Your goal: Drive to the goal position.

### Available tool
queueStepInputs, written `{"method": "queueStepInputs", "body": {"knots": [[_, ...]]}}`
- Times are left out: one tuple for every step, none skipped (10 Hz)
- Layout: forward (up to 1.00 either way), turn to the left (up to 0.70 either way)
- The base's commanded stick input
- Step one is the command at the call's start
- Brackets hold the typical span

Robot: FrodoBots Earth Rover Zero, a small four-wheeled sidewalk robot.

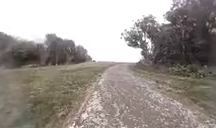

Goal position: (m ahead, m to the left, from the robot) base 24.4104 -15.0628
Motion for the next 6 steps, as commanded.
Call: {"method": "queueStepInputs", "body": {"knots": [[0.60, -0.15], [0.60, -0.15], [0.60, -0.15], [0.60, -0.15], [0.60, -0.15], [0.60, -0.15]]}}
